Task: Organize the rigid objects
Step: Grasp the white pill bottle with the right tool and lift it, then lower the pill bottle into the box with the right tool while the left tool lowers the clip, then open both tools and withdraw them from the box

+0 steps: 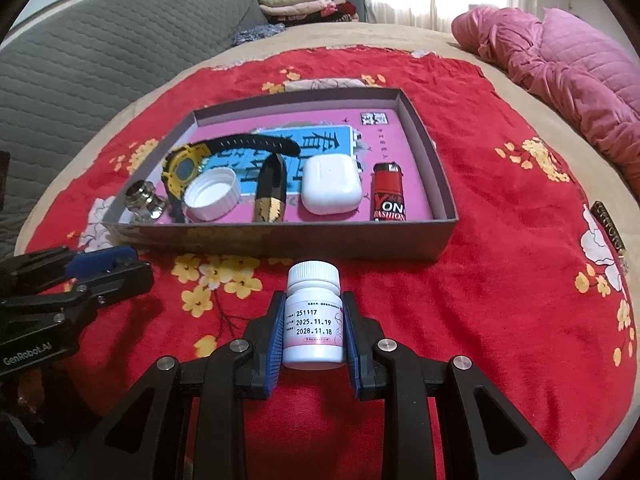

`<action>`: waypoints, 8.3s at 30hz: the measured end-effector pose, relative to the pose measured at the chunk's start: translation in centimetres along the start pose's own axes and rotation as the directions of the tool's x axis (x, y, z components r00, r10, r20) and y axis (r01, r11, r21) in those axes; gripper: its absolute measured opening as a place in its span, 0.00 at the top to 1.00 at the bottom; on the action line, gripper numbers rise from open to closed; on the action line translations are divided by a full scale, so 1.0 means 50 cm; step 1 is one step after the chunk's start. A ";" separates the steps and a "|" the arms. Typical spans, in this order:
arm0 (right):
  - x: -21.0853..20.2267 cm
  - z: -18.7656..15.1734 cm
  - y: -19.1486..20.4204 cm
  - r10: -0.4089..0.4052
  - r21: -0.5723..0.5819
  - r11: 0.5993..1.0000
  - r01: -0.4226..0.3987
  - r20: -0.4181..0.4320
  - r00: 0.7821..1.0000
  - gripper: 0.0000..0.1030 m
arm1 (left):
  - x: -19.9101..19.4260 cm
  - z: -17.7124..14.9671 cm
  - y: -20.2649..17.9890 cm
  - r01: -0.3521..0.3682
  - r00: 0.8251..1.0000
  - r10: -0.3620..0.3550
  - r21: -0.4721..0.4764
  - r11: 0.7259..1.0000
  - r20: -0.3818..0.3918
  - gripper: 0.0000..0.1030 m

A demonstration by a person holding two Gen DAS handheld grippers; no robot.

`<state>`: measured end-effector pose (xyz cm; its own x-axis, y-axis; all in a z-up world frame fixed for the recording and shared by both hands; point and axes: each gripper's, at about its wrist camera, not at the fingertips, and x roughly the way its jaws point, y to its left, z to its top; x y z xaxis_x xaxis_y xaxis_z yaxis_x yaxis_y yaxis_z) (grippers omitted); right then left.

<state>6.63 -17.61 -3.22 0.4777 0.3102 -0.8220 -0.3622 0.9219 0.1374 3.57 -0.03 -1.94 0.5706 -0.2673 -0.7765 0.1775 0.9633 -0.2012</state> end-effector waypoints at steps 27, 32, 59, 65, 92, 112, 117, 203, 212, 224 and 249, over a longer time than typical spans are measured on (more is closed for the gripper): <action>-0.081 0.029 -0.021 0.030 0.037 0.999 -0.035 0.147 0.989 0.74 | -0.052 0.022 -0.023 -0.058 0.995 0.058 0.009 0.998 0.079 0.65; -0.084 0.036 -0.029 0.026 0.044 0.998 -0.033 0.161 0.987 0.74 | -0.052 0.033 -0.033 -0.056 0.994 0.054 0.022 0.998 0.091 0.65; -0.122 0.111 -0.069 -0.014 0.094 0.996 -0.011 0.261 0.965 0.74 | -0.046 0.132 -0.063 -0.038 0.982 0.037 0.004 0.999 0.184 0.65; -0.128 0.132 -0.070 -0.026 0.093 0.996 0.000 0.279 0.960 0.74 | -0.031 0.143 -0.065 -0.030 0.983 0.029 0.002 1.000 0.179 0.65; -0.045 0.164 -0.081 -0.055 0.079 0.996 0.039 0.218 0.974 0.74 | 0.099 0.122 -0.033 0.004 0.998 -0.002 -0.025 1.000 0.059 0.65; 0.017 0.146 -0.079 -0.033 0.052 0.998 0.026 0.140 0.990 0.74 | 0.134 0.106 -0.029 -0.016 0.999 0.016 -0.011 1.000 0.029 0.65; 0.039 0.139 -0.061 -0.024 0.022 1.000 0.022 0.108 0.994 0.74 | 0.137 0.108 -0.021 -0.017 1.000 0.017 -0.020 1.000 0.025 0.65; 0.034 0.099 -0.045 -0.057 0.036 0.998 0.052 0.129 0.990 0.57 | 0.156 0.118 -0.021 -0.054 0.999 0.054 -0.002 0.999 0.001 0.65; 0.035 0.100 -0.038 -0.054 0.028 0.998 0.051 0.134 0.990 0.57 | 0.152 0.118 -0.019 -0.056 0.998 0.056 -0.007 0.998 -0.005 0.65; 0.030 0.098 -0.043 -0.050 0.038 0.998 0.045 0.133 0.990 0.57 | 0.140 0.109 -0.010 -0.071 0.997 0.070 -0.043 0.997 -0.010 0.63; -0.060 0.048 0.039 0.010 -0.051 0.999 -0.002 0.164 0.986 0.41 | 0.007 0.059 -0.034 -0.171 0.984 0.174 -0.078 0.982 0.035 0.48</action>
<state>6.39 -16.20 0.85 0.5988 0.3534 -0.7187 -0.4034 0.9083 0.1105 5.83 -1.83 -0.09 0.6209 -0.0959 -0.7780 0.0142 0.9937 -0.1112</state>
